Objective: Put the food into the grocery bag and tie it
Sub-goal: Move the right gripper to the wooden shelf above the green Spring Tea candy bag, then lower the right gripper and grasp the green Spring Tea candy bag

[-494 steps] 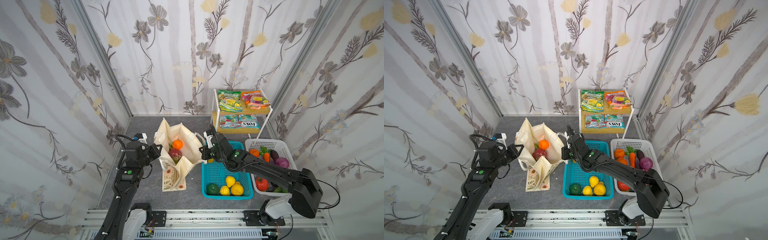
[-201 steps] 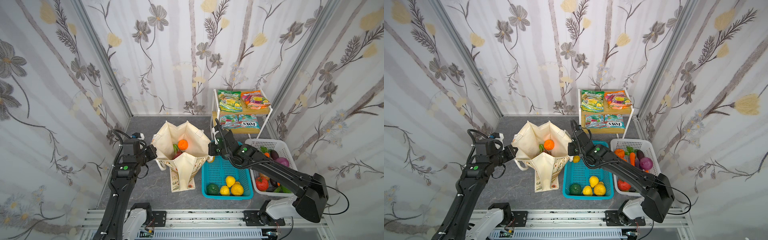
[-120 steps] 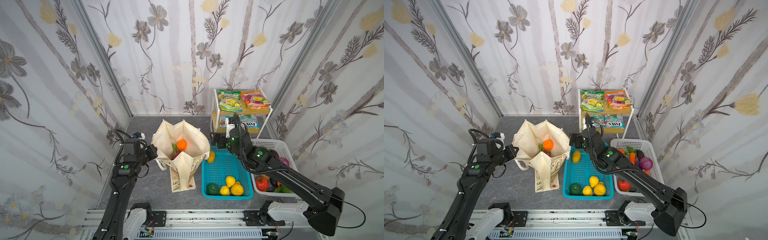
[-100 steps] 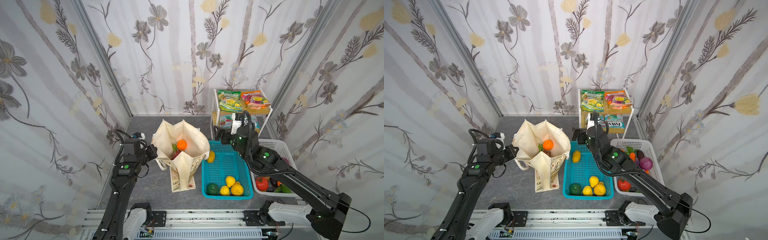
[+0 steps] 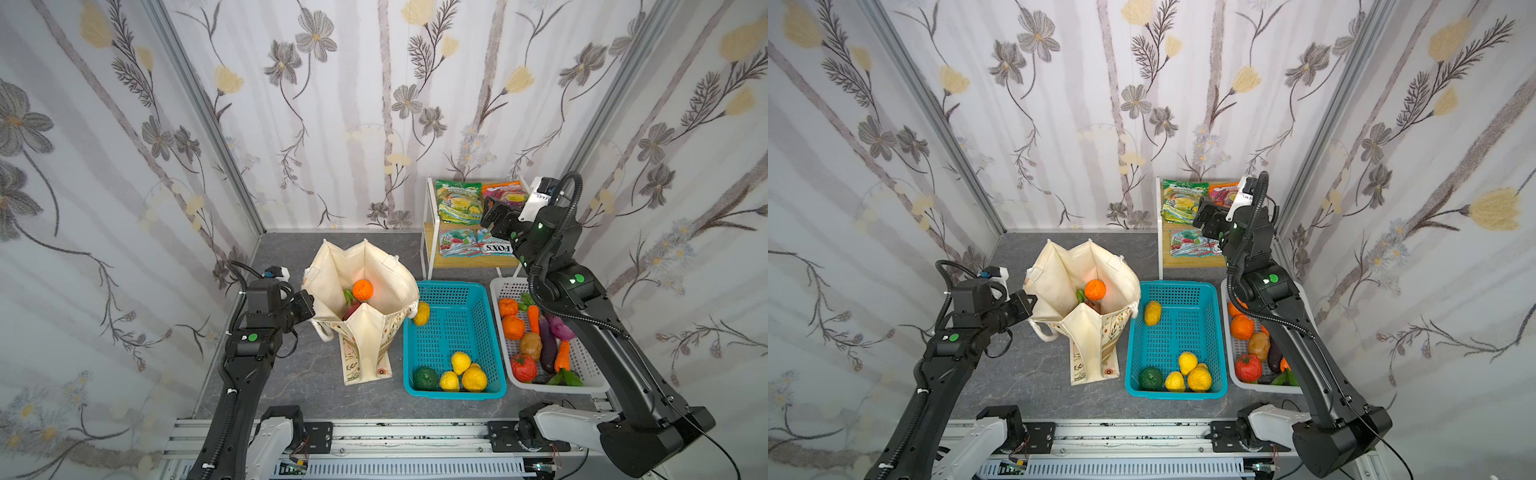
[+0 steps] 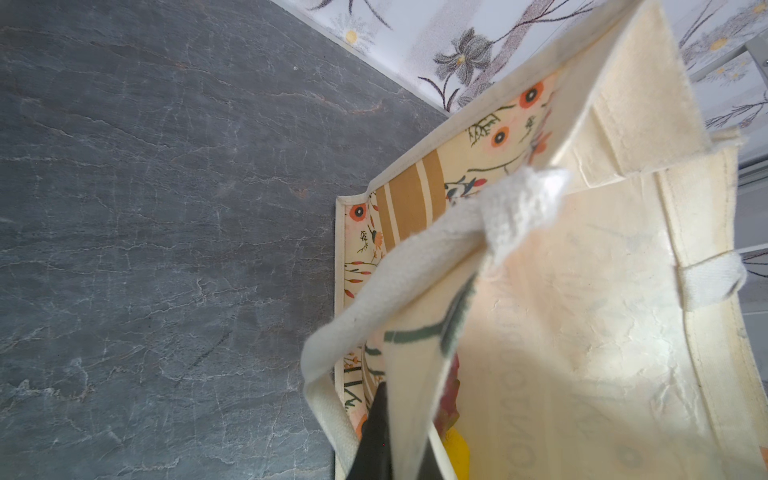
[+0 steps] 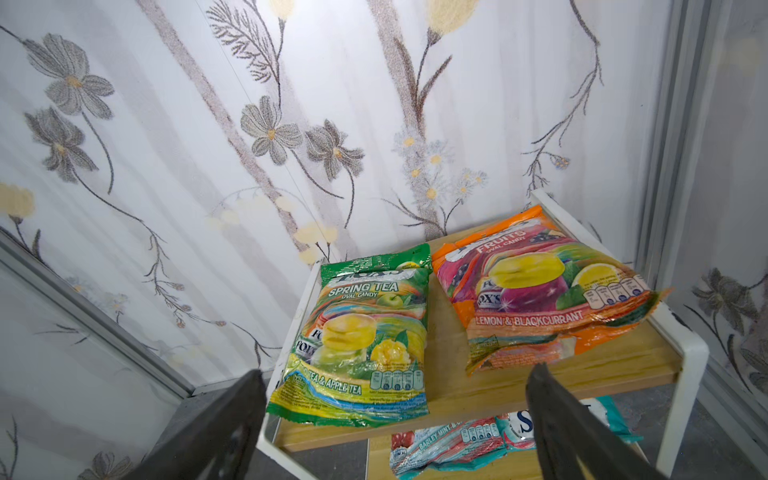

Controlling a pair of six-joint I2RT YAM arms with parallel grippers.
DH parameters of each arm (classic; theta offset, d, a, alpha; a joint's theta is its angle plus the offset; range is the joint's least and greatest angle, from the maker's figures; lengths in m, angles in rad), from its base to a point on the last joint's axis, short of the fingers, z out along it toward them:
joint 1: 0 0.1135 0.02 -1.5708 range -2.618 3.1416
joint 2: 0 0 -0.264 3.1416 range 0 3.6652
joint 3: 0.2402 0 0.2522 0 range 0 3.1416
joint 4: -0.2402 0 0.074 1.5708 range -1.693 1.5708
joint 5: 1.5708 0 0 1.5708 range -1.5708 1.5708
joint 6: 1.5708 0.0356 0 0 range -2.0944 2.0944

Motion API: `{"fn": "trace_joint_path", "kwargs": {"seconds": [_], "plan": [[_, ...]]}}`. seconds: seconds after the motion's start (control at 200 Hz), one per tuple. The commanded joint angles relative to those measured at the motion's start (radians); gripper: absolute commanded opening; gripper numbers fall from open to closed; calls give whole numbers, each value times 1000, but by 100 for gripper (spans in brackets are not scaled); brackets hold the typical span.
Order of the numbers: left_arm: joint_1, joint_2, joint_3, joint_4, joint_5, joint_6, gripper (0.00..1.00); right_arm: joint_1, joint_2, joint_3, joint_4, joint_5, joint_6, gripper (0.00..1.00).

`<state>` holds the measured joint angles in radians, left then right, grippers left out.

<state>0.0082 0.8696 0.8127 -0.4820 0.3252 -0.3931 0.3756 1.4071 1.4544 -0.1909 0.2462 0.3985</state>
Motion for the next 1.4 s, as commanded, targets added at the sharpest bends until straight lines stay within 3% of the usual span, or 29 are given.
{"fn": "trace_joint_path", "kwargs": {"seconds": [0.0,0.12,0.365,0.784,0.964,1.394], "plan": [[-1,5,-4,36,-9,-2,0,-37,30,13,23,-172,74,92],[-1,15,-7,42,-6,-6,0,-98,70,25,27,-257,115,77],[-2,16,-14,52,-4,-10,0,-107,125,38,36,-259,78,55],[-6,23,-27,74,-5,-20,0,-110,204,53,25,-247,65,47],[-7,23,-34,79,-2,-20,0,-112,218,39,31,-248,68,48],[-7,14,-47,88,-1,-21,0,-124,245,12,103,-384,126,43]]}}
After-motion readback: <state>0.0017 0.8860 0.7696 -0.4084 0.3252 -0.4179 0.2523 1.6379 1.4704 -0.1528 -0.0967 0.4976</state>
